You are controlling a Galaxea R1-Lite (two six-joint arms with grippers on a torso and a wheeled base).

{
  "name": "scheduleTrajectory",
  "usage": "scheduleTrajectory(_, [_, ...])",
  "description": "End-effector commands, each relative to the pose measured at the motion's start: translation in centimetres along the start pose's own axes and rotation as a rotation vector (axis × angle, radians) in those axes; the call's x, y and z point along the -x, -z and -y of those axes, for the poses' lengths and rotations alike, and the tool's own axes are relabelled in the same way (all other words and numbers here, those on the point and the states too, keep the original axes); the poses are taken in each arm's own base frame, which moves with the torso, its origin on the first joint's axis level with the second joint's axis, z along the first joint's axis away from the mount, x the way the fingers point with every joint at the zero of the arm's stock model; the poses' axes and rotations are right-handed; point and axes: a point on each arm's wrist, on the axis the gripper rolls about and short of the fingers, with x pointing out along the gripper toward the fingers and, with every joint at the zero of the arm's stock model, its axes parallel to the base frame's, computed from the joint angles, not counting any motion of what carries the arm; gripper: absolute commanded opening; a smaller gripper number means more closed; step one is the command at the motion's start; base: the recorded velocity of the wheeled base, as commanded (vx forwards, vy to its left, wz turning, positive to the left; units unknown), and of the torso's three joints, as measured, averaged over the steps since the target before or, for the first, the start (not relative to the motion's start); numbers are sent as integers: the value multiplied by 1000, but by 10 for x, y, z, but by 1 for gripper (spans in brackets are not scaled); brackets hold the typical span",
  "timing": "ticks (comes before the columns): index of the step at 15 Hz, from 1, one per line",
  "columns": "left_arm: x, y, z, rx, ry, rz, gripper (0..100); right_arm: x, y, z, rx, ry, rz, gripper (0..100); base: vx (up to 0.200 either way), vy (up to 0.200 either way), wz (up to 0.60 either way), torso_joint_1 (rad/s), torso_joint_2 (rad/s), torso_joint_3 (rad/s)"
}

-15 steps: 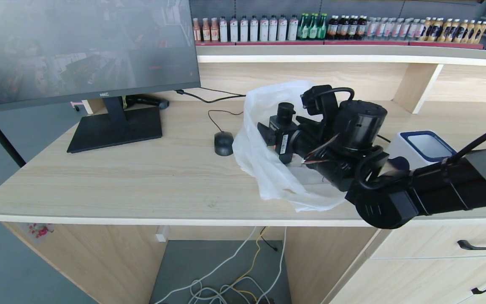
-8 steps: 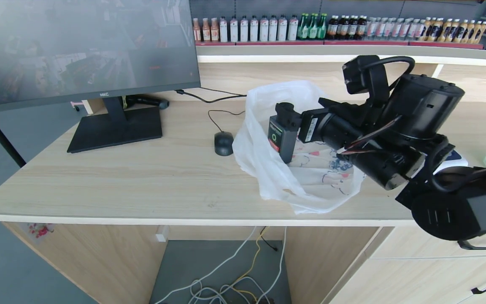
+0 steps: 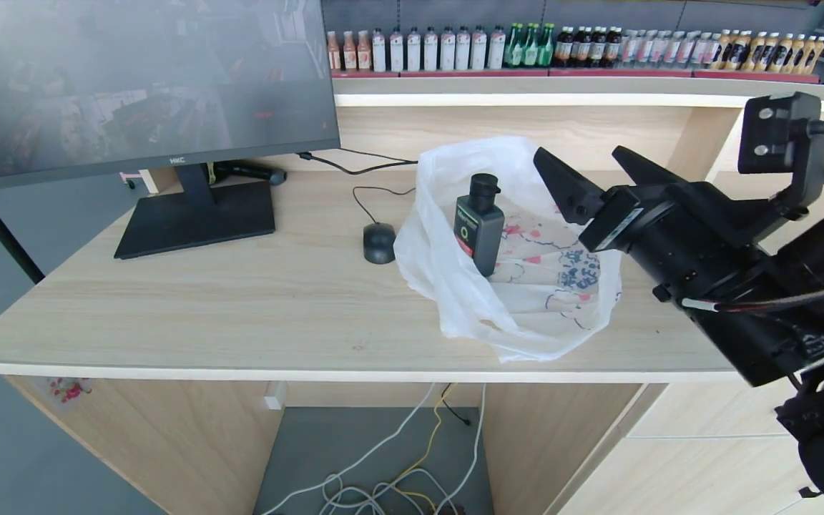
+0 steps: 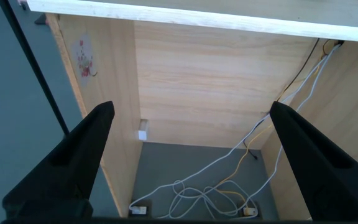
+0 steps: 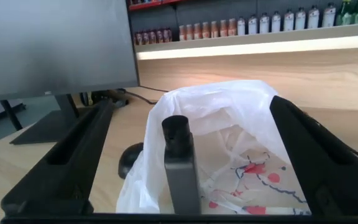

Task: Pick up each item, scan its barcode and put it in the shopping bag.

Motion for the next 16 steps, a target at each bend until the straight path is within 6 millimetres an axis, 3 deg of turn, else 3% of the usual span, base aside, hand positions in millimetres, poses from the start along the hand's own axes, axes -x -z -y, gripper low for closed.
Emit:
scheduleTrajectory(1, [0,0,0,0,0,1,100,8,15,1,3,-1,-22,100,0,0,0,0,0,0])
scheduleTrajectory(6, [0,0,0,2,0,1,100,7,23,-4,-8,-17,-27,100,0,0,0,0,0,0])
scheduleTrajectory(9, [0,0,0,-3,0,1,100,3,28,-12,-16,-41,-26,100,-200,0,0,2,4,1])
scheduleTrajectory(16, [0,0,0,-1,0,1,100,8,35,-10,-10,-43,-52,100,0,-29,0,1,1,0])
